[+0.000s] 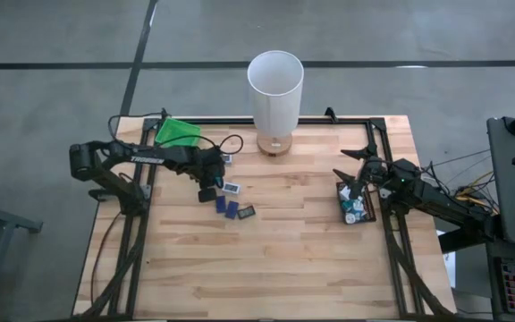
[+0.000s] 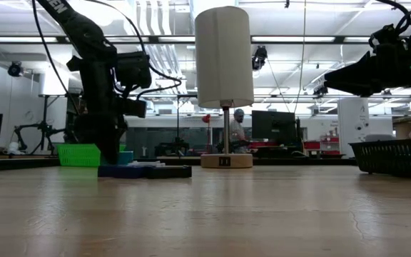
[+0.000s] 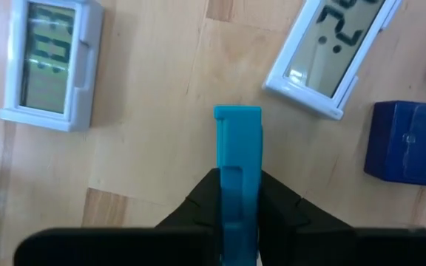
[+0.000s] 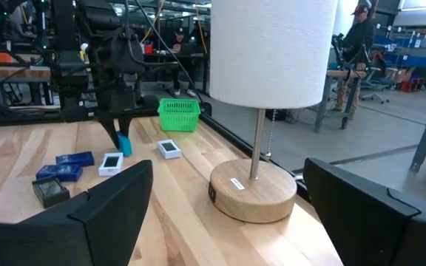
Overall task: Pick & Place Office items
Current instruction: Put the light blue digital clock into the green bin
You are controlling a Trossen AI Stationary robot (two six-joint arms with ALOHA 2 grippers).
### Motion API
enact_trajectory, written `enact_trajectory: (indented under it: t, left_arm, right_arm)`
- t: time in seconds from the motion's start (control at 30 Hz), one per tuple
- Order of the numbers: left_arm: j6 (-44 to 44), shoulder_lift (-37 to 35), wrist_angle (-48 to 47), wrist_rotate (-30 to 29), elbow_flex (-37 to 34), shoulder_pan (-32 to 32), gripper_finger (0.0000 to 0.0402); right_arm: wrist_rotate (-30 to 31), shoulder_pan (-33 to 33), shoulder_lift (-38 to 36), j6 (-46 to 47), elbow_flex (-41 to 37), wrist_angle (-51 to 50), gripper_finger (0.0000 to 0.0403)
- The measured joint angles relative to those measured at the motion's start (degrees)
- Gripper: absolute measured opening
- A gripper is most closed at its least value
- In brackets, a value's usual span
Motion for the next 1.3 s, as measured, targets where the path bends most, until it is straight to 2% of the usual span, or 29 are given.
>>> enact_trajectory:
  t: [0.2,0.4,0.47,0.6,0.73,0.97,1.3]
  left_arm:
    - [-2.02,-2.89,0.09,-0.02,0.31,0.00,0.0048]
    - [-4.83,-9.38,0.48,-0.50,0.63,0.00,0.0048]
    - [-8.28,-11.97,0.60,-3.39,0.63,0.01,0.0048]
    - [-20.53,-16.97,0.56,-13.11,0.63,0.43,0.0048]
    - [-26.87,-21.84,0.01,-17.90,0.64,1.63,0.0048]
    - [-32.31,-26.96,-5.14,-19.28,0.68,8.79,0.0051]
    - [-33.64,-26.17,-6.29,-17.33,0.68,20.55,0.0049]
  right_arm:
    - [0.00,0.02,0.00,0.00,0.00,0.00,0.0340]
    - [0.00,0.01,0.00,0.00,0.00,0.00,0.0347]
    - [0.00,0.01,0.00,0.00,0.00,0.00,0.0349]
    - [0.02,0.00,-0.04,0.00,0.00,0.00,0.0348]
    - [0.00,0.01,-0.02,0.00,0.00,0.00,0.0344]
    - [0.01,0.01,0.00,0.00,0.00,0.00,0.0341]
    - [0.01,0.02,-0.02,0.00,-0.02,0.02,0.0349]
